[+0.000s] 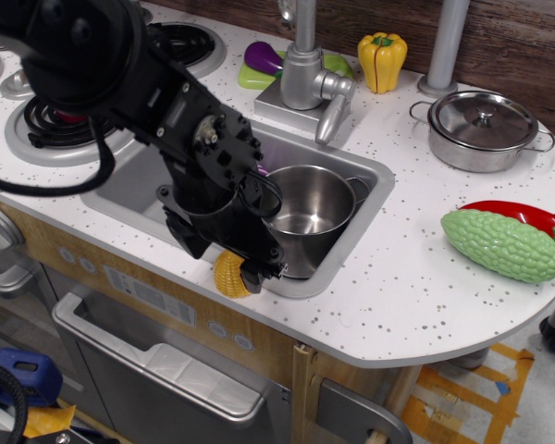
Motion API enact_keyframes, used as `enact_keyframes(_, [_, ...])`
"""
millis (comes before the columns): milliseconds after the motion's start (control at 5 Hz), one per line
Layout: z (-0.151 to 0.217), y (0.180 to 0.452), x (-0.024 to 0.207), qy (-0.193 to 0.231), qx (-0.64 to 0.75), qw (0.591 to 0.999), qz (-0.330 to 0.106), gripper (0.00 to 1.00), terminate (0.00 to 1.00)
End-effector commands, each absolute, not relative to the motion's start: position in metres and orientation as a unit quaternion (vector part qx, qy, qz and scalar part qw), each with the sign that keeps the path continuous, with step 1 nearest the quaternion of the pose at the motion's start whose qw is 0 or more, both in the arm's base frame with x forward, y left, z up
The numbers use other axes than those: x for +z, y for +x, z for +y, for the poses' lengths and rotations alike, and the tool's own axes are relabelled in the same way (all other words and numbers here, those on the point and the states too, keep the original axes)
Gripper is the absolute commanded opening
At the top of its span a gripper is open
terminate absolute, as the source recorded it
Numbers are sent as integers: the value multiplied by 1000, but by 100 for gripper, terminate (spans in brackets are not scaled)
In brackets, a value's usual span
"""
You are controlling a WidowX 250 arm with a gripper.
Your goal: Put corn in pot which is in sink
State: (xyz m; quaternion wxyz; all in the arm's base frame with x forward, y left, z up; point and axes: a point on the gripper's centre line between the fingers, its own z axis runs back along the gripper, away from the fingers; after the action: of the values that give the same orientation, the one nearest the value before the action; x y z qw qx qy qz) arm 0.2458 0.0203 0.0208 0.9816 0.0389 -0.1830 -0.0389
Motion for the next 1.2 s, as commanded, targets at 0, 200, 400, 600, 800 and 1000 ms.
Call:
enact_keyframes(0, [25, 254, 16, 29, -27, 978, -205, 100, 0])
enact_keyframes(200, [25, 255, 17, 30, -22, 978, -205, 0, 0])
enact_keyframes(400, [24, 256, 16, 35, -16, 977, -209, 0, 0])
enact_keyframes(600, [21, 262, 25, 58, -22, 975, -213, 0, 0])
enact_keyframes(800, [20, 278, 37, 63, -42, 972, -223, 0, 0])
enact_keyframes(1000, [17, 297, 39, 104, -83, 962, -239, 0, 0])
